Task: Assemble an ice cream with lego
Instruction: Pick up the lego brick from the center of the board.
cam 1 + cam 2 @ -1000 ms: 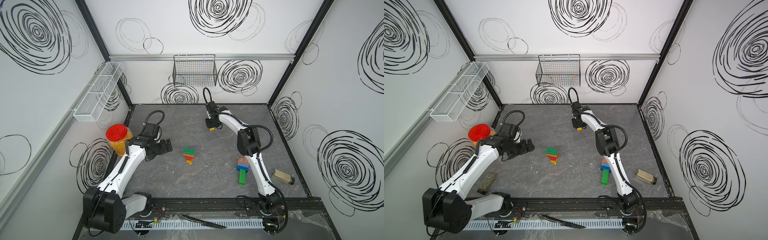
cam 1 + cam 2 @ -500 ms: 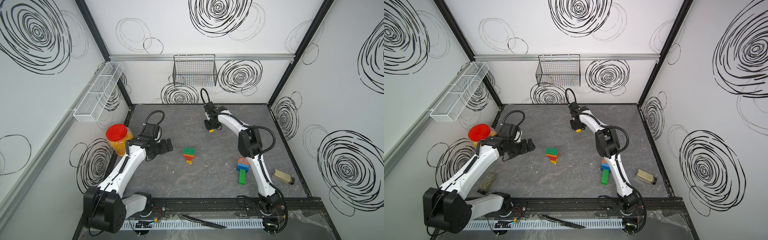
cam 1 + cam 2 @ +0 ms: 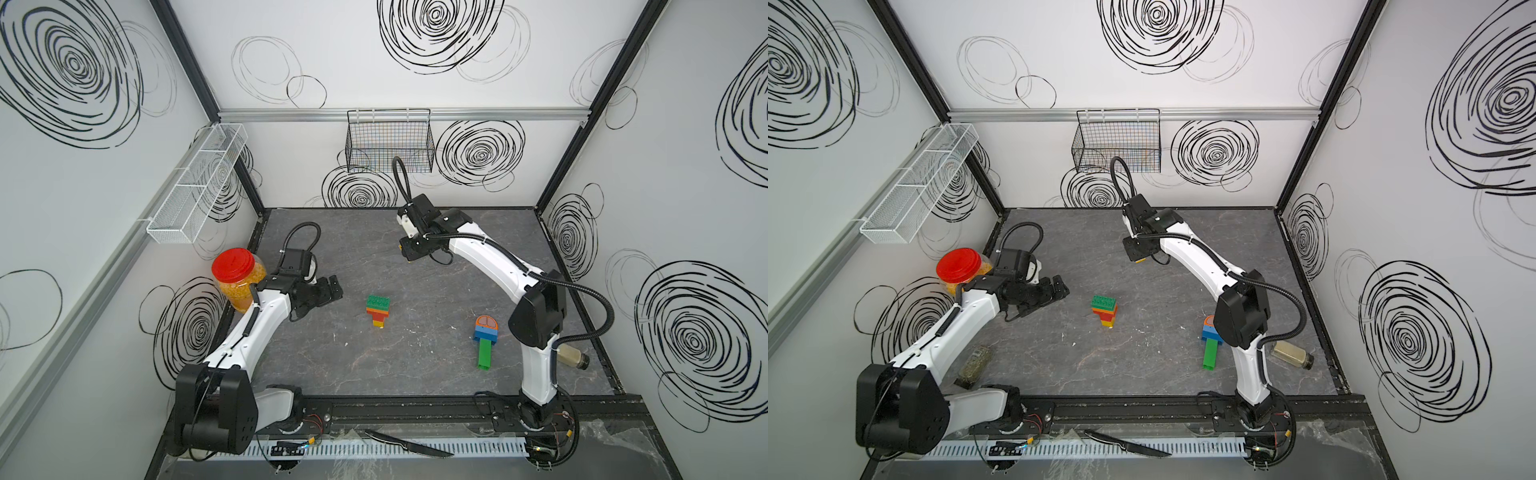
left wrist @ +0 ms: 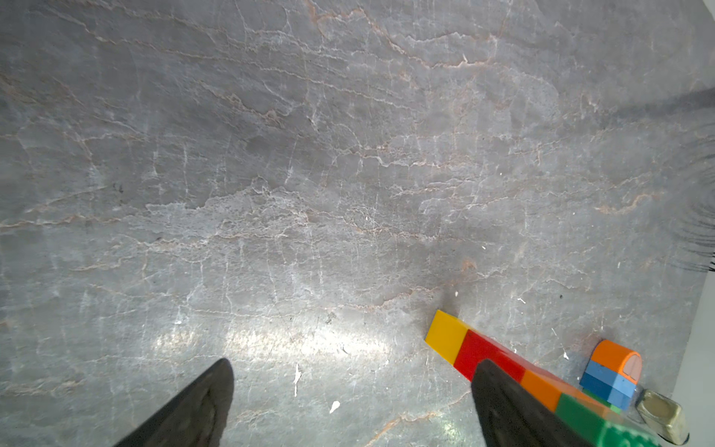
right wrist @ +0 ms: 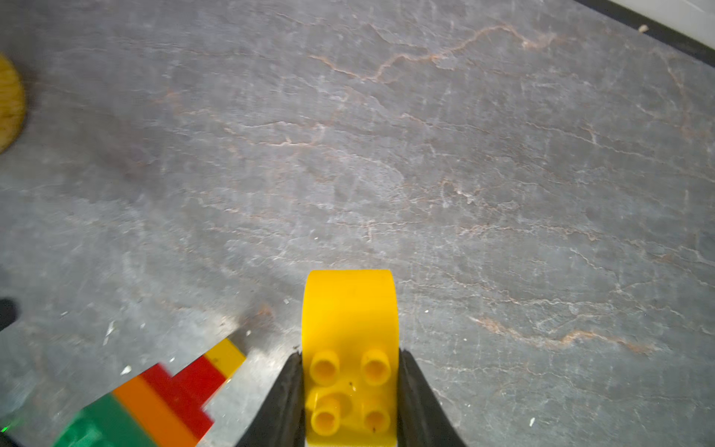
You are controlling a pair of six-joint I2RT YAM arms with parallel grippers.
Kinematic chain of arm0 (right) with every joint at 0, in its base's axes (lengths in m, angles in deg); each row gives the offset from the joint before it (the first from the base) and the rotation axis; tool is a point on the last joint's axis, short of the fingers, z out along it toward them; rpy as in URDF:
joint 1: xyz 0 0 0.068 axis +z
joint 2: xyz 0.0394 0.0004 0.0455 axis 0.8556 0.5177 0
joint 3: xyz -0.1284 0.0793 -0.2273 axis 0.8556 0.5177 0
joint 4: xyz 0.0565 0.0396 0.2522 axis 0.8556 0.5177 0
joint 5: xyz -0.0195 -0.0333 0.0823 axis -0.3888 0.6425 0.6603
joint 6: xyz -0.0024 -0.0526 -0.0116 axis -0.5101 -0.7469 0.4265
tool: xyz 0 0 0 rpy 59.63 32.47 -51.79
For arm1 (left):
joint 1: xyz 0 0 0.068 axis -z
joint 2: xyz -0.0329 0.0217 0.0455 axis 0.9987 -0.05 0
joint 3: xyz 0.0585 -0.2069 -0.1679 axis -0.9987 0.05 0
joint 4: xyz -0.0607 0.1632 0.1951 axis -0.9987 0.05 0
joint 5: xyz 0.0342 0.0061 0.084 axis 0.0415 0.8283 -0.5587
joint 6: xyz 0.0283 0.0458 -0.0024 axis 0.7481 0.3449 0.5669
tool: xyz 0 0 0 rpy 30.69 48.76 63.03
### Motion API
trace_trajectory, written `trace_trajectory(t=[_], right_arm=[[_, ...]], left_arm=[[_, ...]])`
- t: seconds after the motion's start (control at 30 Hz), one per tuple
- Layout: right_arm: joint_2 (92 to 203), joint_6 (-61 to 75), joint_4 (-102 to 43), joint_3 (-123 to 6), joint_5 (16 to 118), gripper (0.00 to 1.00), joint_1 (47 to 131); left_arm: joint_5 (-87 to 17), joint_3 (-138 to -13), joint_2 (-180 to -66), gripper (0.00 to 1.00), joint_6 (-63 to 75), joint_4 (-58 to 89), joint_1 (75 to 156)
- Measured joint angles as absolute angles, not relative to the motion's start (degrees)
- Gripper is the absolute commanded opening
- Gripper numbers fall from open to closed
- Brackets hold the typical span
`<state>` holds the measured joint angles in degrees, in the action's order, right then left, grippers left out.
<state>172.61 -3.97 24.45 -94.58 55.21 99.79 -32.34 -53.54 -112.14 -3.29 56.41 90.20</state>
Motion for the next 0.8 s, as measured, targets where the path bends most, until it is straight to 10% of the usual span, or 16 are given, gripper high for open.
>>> trace_trajectory(t=[0.8], right_arm=[[171.63, -33.54, 31.53, -92.87, 62.95, 0.0, 114.26]], left_arm=[[-26.57, -51.33, -113.77, 0.99, 0.82, 51.69, 85.72]])
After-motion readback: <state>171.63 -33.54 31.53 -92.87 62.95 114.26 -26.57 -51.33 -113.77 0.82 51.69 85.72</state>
